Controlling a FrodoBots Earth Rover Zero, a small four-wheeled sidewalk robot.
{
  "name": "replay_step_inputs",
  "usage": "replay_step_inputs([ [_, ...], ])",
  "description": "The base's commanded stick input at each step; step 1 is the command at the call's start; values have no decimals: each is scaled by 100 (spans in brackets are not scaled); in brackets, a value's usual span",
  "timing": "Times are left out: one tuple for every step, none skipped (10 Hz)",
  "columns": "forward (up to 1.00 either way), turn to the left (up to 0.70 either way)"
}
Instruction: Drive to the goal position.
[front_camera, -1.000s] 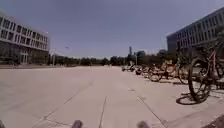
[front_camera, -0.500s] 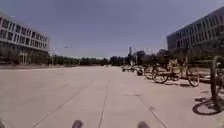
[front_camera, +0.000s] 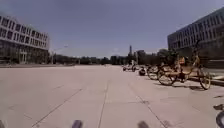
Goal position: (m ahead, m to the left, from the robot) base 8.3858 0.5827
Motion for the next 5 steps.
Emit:
replay_step_inputs([
  [85, 0],
  [85, 0],
  [85, 0],
  [85, 0],
  [85, 0],
])
